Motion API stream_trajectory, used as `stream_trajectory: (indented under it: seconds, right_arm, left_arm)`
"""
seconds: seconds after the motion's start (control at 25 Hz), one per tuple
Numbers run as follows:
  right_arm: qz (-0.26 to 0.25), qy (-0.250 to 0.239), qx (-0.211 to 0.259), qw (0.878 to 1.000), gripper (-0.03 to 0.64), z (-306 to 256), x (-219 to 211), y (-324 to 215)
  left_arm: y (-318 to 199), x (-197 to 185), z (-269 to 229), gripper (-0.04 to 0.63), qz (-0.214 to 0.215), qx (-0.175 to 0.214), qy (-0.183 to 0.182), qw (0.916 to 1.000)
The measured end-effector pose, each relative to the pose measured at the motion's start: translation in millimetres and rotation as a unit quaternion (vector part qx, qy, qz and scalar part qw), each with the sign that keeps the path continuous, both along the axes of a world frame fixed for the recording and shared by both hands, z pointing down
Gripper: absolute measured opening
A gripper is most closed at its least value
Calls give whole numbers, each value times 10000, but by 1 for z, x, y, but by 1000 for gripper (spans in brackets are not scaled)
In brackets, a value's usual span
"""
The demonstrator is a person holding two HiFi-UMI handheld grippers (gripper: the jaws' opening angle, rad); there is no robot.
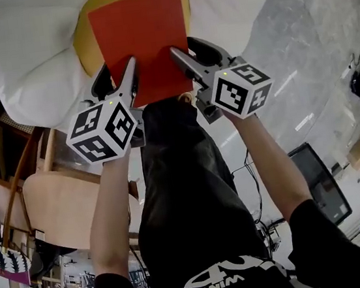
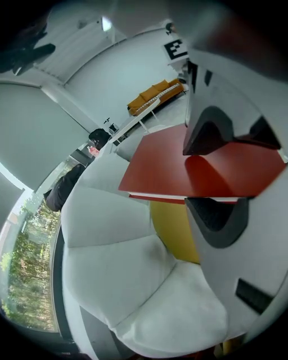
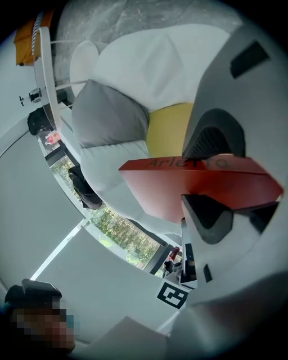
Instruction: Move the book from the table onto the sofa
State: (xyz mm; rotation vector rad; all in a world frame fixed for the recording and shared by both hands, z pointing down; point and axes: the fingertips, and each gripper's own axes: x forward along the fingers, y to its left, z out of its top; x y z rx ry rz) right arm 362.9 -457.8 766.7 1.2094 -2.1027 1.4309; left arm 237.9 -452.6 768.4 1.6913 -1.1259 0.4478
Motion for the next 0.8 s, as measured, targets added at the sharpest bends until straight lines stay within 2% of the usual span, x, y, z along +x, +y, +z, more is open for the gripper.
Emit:
stream_trajectory:
  seconds: [0.4,0.8]
  right_arm:
    - [-44,-26,18,10000,192,59,2,-19]
    - [49,-54,93,9999,192,102,6,-27]
  left_arm:
    - [-17,1,59,247,-133,66,-5,9999]
    - [-26,5,99,247,-223,244,-155,9993]
